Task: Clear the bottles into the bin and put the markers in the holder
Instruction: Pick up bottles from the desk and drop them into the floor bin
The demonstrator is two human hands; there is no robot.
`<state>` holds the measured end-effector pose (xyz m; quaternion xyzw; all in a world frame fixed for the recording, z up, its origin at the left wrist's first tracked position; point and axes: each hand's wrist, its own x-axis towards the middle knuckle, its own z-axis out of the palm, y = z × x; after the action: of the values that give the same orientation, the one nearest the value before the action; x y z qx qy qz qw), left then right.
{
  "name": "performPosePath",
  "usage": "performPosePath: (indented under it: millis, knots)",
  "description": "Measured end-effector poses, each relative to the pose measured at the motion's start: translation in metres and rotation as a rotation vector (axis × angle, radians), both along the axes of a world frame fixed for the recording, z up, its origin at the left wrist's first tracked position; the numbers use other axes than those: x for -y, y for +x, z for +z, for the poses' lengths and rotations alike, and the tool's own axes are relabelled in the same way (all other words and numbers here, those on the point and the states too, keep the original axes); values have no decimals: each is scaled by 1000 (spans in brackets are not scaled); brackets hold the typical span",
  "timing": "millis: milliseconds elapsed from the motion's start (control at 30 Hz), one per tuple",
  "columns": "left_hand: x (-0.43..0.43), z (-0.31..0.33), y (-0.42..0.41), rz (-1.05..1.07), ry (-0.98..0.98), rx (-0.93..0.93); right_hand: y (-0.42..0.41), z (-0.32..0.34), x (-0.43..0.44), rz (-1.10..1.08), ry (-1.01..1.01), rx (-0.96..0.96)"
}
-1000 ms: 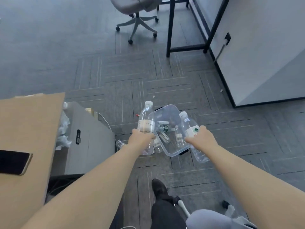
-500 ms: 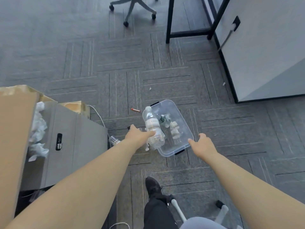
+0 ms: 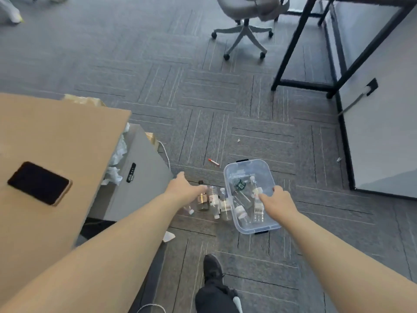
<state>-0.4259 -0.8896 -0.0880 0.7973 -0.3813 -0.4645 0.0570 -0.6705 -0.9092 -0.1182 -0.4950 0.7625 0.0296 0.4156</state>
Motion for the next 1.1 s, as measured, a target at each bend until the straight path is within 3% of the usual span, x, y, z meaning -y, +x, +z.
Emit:
performPosePath:
  millis: [133,300,667,900,1100]
  knots:
    - [-41,33,70,144,-70,4,64,31,-5,143,-46,3]
    - [-122,78,169,307,-170,139,177,79,-31,359,-149,-9]
    - [-380,123,353,742,-209,303,442,156,-224,973,-364,111]
    - [-470,108,395,914,-139,361,502,141,-318,1219,-355,85]
    - [-485,94,421,1149,-150,418,545,132,-316,1337,-344,44]
